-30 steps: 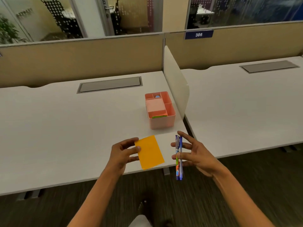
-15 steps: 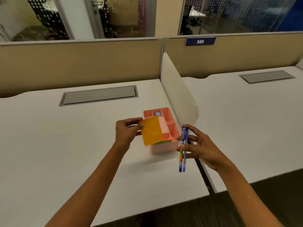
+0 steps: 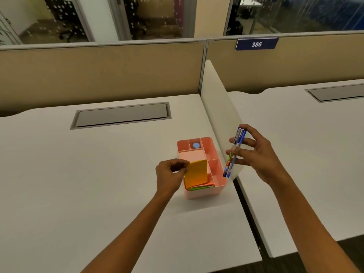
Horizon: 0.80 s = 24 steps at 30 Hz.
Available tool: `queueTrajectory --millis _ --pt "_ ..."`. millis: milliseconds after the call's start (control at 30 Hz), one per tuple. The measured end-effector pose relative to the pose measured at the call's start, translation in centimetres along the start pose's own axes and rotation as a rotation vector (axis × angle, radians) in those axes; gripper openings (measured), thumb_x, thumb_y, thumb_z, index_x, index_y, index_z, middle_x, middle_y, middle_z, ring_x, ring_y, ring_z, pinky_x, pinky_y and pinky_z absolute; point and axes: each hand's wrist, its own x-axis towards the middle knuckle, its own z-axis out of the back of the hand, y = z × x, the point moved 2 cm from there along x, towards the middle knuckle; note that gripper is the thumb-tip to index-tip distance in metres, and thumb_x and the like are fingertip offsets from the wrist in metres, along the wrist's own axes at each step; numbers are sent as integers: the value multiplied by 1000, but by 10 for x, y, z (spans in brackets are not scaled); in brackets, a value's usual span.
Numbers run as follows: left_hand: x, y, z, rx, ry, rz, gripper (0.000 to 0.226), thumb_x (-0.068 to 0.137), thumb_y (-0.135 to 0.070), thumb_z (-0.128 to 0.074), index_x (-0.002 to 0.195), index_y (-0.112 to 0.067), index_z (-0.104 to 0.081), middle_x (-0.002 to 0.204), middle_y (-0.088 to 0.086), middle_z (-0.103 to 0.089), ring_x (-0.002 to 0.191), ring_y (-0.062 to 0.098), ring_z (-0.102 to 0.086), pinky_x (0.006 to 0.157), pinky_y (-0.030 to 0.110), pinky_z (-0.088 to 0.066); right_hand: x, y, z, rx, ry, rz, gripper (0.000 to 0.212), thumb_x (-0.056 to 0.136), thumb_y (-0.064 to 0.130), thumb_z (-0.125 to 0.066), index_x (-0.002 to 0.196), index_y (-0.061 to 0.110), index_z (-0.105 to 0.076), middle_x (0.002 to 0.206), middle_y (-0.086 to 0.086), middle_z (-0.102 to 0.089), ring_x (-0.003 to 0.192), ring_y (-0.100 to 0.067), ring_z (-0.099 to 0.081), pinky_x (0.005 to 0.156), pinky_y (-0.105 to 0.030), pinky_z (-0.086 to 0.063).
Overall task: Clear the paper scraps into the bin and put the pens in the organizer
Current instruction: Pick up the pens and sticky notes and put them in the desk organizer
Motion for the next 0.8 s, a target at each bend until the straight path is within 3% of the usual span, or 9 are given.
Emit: queueTrajectory --millis 167,333,433,533,800 --pt "-4 5 -12 59 1 30 15 82 -9 -72 84 -25 -72 87 -11 -70 83 3 -65 78 17 -53 29 1 -19 -233 5 54 63 88 9 -69 140 33 -43 124 -8 -65 99 -28 -71 78 -50 -61" --pt "-3 9 -14 182 65 43 10 86 -11 -69 91 -18 -74 95 -5 -70 87 9 -63 83 24 -52 55 -2 -35 -456 7 168 65 89 17 -69 145 33 -37 127 -7 -63 99 -23 -67 80 -45 -60" --pt "-4 10 -14 218 69 38 13 87 -10 -67 96 -12 -75 104 2 -72 96 15 -64 87 28 -52 76 -8 -45 -534 -36 200 65 89 17 -69 145 31 -38 126 -8 -64 89 -18 -64 81 -42 -59" --pt "-7 8 -15 231 67 -7 12 86 -6 -65 92 -9 -75 104 6 -73 98 18 -65 88 31 -55 99 -16 -61 -569 -44 209 65 89 11 -69 145 29 -40 125 -11 -63 89 -23 -68 84 -39 -58" --pt "-17 13 -11 254 -19 -132 13 81 -2 -68 85 -11 -75 96 2 -75 90 13 -68 78 13 -53 144 -46 -77 -650 -60 170 67 86 2 -70 143 24 -42 118 -15 -63 96 -28 -66 82 -36 -56"
